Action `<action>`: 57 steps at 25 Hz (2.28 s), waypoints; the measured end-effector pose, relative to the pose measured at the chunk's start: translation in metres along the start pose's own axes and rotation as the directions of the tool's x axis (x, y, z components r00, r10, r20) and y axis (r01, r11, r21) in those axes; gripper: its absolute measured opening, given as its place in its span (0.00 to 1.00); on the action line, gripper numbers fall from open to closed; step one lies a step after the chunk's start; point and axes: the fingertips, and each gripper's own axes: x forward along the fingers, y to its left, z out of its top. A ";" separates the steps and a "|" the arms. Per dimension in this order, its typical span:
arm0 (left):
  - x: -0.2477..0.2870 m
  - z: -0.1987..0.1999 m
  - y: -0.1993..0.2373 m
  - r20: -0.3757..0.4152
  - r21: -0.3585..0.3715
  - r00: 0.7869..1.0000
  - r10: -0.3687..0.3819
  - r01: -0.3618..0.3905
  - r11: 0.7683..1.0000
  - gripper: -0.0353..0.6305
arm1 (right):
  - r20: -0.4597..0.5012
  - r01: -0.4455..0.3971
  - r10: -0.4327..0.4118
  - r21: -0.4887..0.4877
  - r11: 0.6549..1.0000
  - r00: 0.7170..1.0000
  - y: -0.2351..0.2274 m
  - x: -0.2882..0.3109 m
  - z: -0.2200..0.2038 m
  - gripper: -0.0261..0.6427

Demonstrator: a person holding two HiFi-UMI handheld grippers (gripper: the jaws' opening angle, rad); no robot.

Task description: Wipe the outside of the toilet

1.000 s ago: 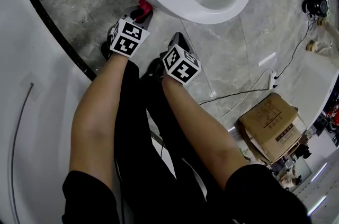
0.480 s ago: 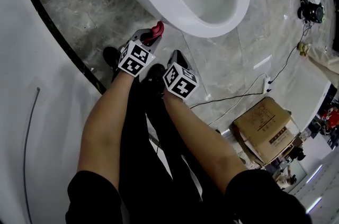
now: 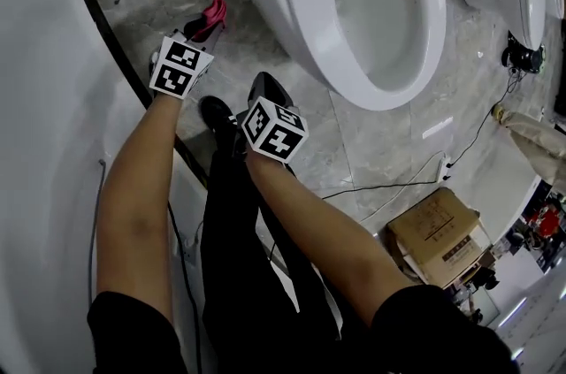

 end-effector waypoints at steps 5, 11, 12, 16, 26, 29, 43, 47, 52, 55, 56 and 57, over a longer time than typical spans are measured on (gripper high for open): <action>0.010 0.033 0.091 -0.001 0.099 0.999 0.049 -0.049 0.994 0.15 | 0.020 -0.076 0.076 0.019 0.997 0.997 0.084 0.058 0.016 0.09; 0.042 0.082 0.155 0.058 0.142 0.995 0.079 -0.087 0.986 0.15 | 0.097 -0.083 0.075 0.087 0.993 0.992 0.113 0.128 0.055 0.09; 0.048 0.086 0.162 0.060 0.145 0.995 0.079 -0.087 0.986 0.15 | 0.108 -0.076 0.066 0.095 0.992 0.992 0.111 0.138 0.061 0.09; 0.071 0.084 0.177 0.033 0.160 0.996 0.079 -0.083 0.984 0.15 | 0.120 -0.056 0.040 0.133 0.990 0.992 0.097 0.165 0.067 0.09; 0.095 0.076 0.139 -0.042 0.325 0.997 0.070 -0.053 0.944 0.15 | 0.090 -0.044 0.032 0.133 0.990 0.995 0.043 0.156 0.039 0.09; 0.096 0.060 0.114 -0.080 0.353 0.995 0.053 -0.022 0.935 0.15 | 0.092 -0.037 0.025 0.127 0.991 0.995 0.023 0.144 0.034 0.09; 0.103 -0.007 -0.024 -0.132 0.238 0.991 -0.002 0.033 0.971 0.15 | 0.041 0.086 -0.095 0.183 0.979 0.995 -0.111 0.064 -0.027 0.09; 0.113 -0.029 -0.070 -0.155 0.201 0.988 -0.029 0.060 0.978 0.15 | 0.044 0.099 -0.108 0.176 0.979 0.993 -0.144 0.050 -0.031 0.09; 0.124 -0.047 -0.127 -0.186 0.187 0.979 -0.086 0.121 0.975 0.15 | 0.059 0.105 -0.117 0.176 0.979 0.991 -0.176 0.036 -0.028 0.09; 0.127 -0.054 -0.145 -0.187 0.131 0.977 -0.099 0.125 0.984 0.15 | 0.062 0.119 -0.131 0.170 0.978 0.989 -0.190 0.031 -0.027 0.09; 0.128 -0.054 -0.150 -0.187 0.116 0.977 -0.104 0.127 0.985 0.15 | 0.061 0.124 -0.137 0.171 0.977 0.989 -0.195 0.029 -0.028 0.09; 0.128 -0.055 -0.158 -0.187 0.107 0.976 -0.112 0.133 0.985 0.15 | 0.059 0.132 -0.144 0.173 0.976 0.988 -0.201 0.026 -0.029 0.09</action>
